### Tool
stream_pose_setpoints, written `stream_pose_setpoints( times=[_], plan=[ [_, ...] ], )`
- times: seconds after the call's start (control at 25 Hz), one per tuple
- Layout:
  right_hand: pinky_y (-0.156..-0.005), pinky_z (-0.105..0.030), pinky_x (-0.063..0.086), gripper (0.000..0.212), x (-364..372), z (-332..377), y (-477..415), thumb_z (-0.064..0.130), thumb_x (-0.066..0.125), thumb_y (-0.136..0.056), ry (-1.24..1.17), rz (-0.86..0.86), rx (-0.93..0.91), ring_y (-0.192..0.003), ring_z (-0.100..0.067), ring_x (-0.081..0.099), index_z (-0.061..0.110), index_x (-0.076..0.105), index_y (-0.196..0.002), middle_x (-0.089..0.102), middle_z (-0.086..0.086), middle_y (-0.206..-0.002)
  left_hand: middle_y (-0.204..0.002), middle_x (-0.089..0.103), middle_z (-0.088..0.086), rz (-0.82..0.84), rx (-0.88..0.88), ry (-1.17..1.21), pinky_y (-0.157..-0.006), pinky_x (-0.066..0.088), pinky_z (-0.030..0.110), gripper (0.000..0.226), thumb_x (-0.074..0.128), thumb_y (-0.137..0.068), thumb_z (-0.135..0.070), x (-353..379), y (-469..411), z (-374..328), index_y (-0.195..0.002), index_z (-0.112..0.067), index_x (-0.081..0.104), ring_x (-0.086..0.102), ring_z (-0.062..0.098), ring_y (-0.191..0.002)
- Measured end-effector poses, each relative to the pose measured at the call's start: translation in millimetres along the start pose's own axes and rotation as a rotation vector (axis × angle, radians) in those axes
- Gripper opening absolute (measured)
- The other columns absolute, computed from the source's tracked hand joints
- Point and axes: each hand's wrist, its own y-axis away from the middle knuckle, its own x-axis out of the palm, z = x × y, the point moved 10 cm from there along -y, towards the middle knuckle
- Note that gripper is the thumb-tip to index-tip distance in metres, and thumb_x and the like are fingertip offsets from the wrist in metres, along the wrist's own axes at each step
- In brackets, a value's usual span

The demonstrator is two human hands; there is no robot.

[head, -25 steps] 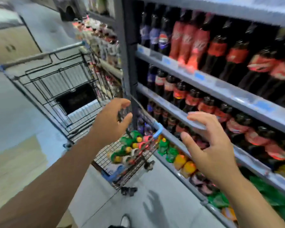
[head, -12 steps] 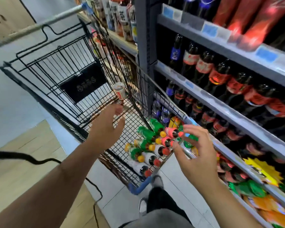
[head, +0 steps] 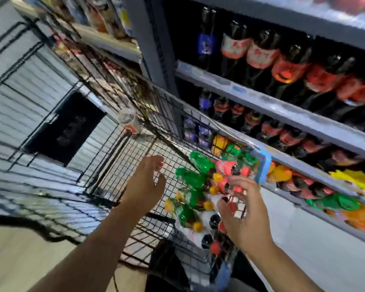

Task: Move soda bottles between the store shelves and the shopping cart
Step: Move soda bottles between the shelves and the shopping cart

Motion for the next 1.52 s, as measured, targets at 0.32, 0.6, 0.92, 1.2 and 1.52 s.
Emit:
stream_pose_setpoints(
  times=[0.32,0.6,0.92,1.2,1.52],
  plan=[
    [-0.099,-0.027,0.048,0.037,24.0,-29.0,24.3,0.012,0.069,-0.093,-0.058,-0.396,0.241,-0.117,-0.010,0.060,0.038,0.055,-0.115,0.059,0.022,-0.118,-0.131,0.060,0.006,0.276,0.317,-0.137,-0.098,0.051,0.036,0.049,0.065,-0.088,-0.005,60.8,-76.4,-15.1,-0.136,-0.014,0.056,0.060,0.022,-0.117],
    [-0.083,-0.021,0.054,0.025,8.8,-55.6,34.6,0.038,0.062,-0.087,-0.093,-0.597,0.374,-0.103,-0.007,0.067,0.034,0.058,-0.112,0.064,0.017,-0.115,-0.149,0.051,0.000,0.597,0.706,-0.264,-0.116,0.032,0.036,0.065,0.078,-0.086,-0.031,179.6,-84.0,-75.0,-0.145,-0.024,0.052,0.042,0.022,-0.140],
    [-0.093,-0.017,0.050,0.026,10.4,-59.5,35.7,0.021,0.059,-0.088,-0.107,-0.585,0.363,-0.111,-0.010,0.065,0.032,0.057,-0.112,0.065,0.018,-0.115,-0.118,0.068,0.001,0.814,0.768,-0.432,-0.093,0.049,0.039,0.023,0.068,-0.094,-0.027,230.2,-74.0,-82.3,-0.116,-0.018,0.068,0.060,0.024,-0.114],
    [-0.086,-0.015,0.049,0.038,16.2,-72.3,29.7,0.012,0.067,-0.089,0.033,-0.529,0.403,-0.106,-0.004,0.064,0.040,0.055,-0.111,0.063,0.019,-0.115,-0.082,0.062,-0.001,0.420,0.713,-0.178,-0.060,0.037,0.025,0.017,0.055,-0.103,-0.022,138.7,-99.2,-86.0,-0.113,-0.011,0.064,0.062,0.024,-0.072],
    [-0.107,-0.033,0.048,0.075,52.3,-100.6,-8.4,0.027,0.086,-0.080,0.108,-0.263,0.477,-0.127,-0.012,0.056,0.031,0.047,-0.144,0.053,0.015,-0.139,-0.077,0.069,-0.005,0.245,0.758,0.080,-0.053,0.041,0.012,0.025,0.051,-0.099,-0.046,61.4,-77.3,-108.6,-0.117,-0.030,0.059,0.054,-0.009,-0.062]
  ],
)
